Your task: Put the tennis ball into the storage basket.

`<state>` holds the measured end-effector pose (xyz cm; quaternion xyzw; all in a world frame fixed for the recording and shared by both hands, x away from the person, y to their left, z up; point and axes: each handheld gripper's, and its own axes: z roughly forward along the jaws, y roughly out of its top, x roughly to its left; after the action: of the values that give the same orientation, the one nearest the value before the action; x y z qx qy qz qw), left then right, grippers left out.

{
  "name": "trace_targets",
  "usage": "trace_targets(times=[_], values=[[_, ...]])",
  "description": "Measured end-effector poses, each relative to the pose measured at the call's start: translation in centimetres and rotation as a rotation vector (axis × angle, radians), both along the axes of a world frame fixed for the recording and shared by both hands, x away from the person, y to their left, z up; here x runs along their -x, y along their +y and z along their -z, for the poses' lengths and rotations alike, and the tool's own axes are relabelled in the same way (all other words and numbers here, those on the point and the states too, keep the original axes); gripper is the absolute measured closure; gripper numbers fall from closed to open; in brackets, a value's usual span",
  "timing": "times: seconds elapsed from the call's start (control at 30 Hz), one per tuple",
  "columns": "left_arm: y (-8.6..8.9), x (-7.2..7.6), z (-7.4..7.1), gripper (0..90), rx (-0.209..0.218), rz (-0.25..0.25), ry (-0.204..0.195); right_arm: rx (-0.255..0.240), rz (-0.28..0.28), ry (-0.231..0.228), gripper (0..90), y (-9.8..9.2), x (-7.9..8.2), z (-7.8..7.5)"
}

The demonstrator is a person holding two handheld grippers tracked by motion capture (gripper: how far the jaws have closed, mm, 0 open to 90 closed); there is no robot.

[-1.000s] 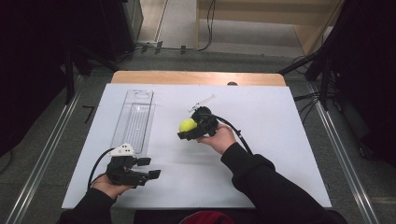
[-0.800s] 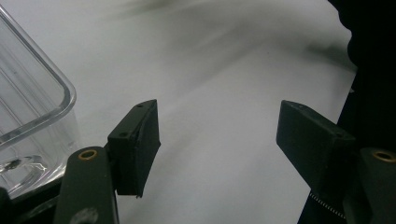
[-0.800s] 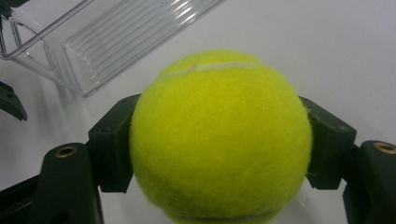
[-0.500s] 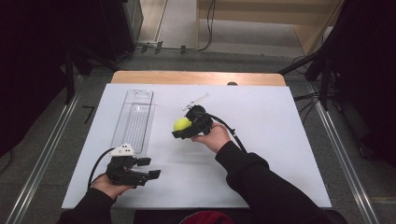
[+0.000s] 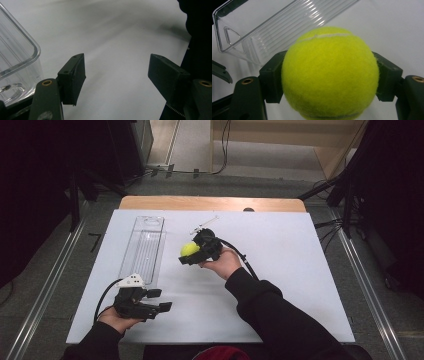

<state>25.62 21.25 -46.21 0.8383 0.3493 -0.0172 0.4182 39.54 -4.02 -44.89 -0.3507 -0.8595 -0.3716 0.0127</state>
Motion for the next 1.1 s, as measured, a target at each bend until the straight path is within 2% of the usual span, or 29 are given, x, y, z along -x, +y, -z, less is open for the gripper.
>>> trace_targets(times=[0.1,0.33,1.1], values=[[0.0,0.0,0.0,30.9,-0.001,-0.001,-0.001,0.012,-0.007,-0.004,23.8,0.2,-0.2,-0.2],[0.0,0.0,0.0,30.9,0.003,-0.002,0.001,-0.007,-0.003,0.001,23.8,0.5,-0.5,-0.5],[0.1,0.0,0.0,30.9,0.003,-0.004,0.000,-0.004,-0.001,-0.012,23.8,2.0,-2.0,-2.0]])
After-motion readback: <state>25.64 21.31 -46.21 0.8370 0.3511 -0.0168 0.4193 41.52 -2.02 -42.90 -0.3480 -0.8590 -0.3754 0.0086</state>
